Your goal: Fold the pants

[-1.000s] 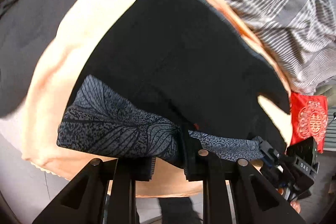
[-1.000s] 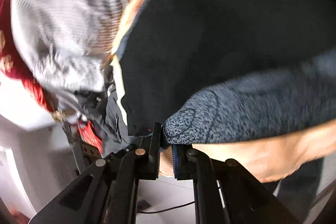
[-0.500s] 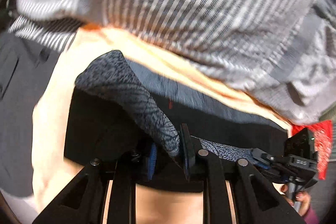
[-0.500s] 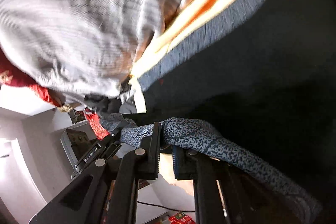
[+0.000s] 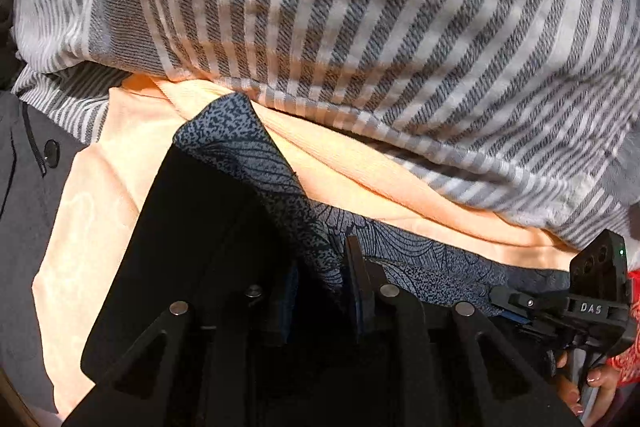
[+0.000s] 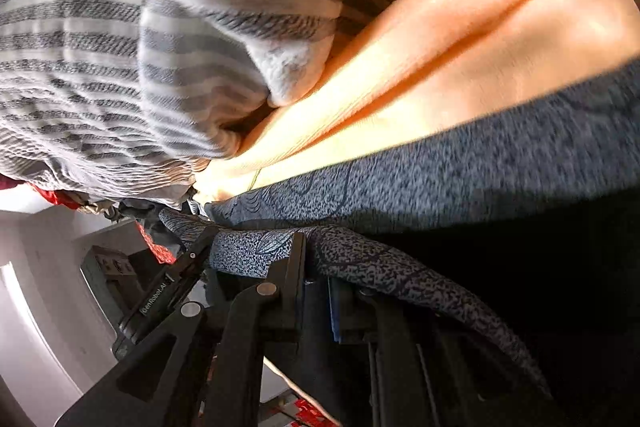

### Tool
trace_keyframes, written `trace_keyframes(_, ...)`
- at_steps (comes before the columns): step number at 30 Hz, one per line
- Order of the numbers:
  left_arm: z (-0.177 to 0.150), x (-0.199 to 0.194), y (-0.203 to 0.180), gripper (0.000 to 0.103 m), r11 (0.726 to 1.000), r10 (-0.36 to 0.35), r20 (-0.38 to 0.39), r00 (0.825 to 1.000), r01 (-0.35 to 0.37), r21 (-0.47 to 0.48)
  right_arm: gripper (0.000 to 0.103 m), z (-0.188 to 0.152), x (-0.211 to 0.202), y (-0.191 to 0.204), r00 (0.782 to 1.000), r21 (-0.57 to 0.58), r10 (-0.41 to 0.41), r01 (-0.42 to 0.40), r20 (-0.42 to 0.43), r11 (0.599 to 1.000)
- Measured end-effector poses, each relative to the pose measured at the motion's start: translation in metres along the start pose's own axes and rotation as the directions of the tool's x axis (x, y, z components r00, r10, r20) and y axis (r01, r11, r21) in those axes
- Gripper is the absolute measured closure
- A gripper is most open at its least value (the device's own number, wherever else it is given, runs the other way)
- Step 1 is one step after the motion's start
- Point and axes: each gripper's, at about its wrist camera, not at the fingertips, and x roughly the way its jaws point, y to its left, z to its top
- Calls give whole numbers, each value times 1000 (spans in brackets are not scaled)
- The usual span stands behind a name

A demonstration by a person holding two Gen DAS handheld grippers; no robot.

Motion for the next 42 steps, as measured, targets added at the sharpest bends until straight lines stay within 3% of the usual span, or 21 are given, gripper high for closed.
trace_keyframes(1, 1, -4, 0, 79, 1000, 7, 4, 1000, -7, 2, 92, 0, 0, 0, 1000, -9, -4, 4, -4, 1000)
trace_keyframes(3, 3, -20, -1, 65, 998, 48, 44, 998, -49, 29, 81, -1, 0, 9, 1000, -43, -11, 10, -14, 999)
trace_keyframes(4, 3, -28, -1, 44, 996, 77, 74, 994, -80, 36, 76, -3, -1, 15, 1000, -64, -12, 11, -20, 998)
trace_keyframes(5, 4, -43, 1, 33, 991, 121, 129, 984, -127, 38, 61, -5, -3, 24, 1000, -90, -11, 8, -25, 996)
trace_keyframes(6, 4, -50, 2, 33, 989, 136, 152, 979, -144, 38, 41, -6, -5, 32, 1000, -108, -9, 6, -23, 994)
trace_keyframes(8, 6, -66, 8, 33, 986, 148, 166, 975, -159, 51, 21, -8, -13, 46, 1000, -141, 5, -6, -6, 990)
trace_keyframes(11, -3, -66, 1, 33, 974, 171, 131, 977, -187, 127, 21, -15, -34, 67, 999, -183, 38, -31, 36, 983)
trace_keyframes(13, -22, -54, -23, 33, 961, 176, 97, 980, -192, 199, 23, -28, -46, 75, 998, -196, 56, -47, 42, 979)
trace_keyframes(14, -32, -42, -32, 33, 949, 185, 77, 980, -198, 244, 31, -36, -48, 76, 998, -202, 55, -47, 35, 978)
trace_keyframes(15, -39, -33, -43, 33, 944, 190, 66, 980, -200, 262, 45, -41, -48, 76, 999, -203, 44, -39, 23, 978)
trace_keyframes(17, -54, -15, -53, 33, 935, 196, 28, 980, -195, 296, 55, -56, -38, 71, 1000, -204, -16, 13, -17, 979)
trace_keyframes(19, -67, 7, -55, 33, 920, 249, 19, 968, -243, 308, 60, -64, -27, 54, 994, -206, -90, 75, -62, 976)
trace_keyframes(21, -73, 17, -49, 32, 918, 256, 35, 966, -254, 304, 85, -64, -21, 31, 983, -214, -167, 147, -81, 966)
trace_keyframes(24, -74, 19, -48, 32, 913, 247, 50, 968, -249, 324, 95, -47, -21, 11, 973, -210, -230, 218, -30, 953)
trace_keyframes(28, -71, 11, -53, 32, 887, 336, 38, 941, -330, 323, 90, -43, -34, 10, 990, -132, -143, 141, -1, 981)
trace_keyframes(29, -73, 7, -53, 32, 891, 346, 30, 938, -338, 303, 82, -48, -38, 16, 990, -158, -144, 143, 9, 977)
trace_keyframes(30, -75, 0, -56, 32, 901, 334, 19, 942, -326, 286, 64, -58, -46, 25, 988, -200, -153, 154, 25, 968)
trace_keyframes(32, -83, -6, -62, 32, 915, 303, -3, 953, -291, 280, 40, -73, -62, 31, 985, -234, -162, 171, 58, 957)
trace_keyframes(37, -128, -24, -107, 32, 908, 213, -25, 977, -188, 375, 38, -130, -123, 12, 959, -174, -214, 247, 188, 953)
trace_keyframes(42, -168, -24, -150, 32, 872, 104, -74, 992, -55, 487, 38, -227, -191, -46, 893, 35, -307, 313, 330, 949)
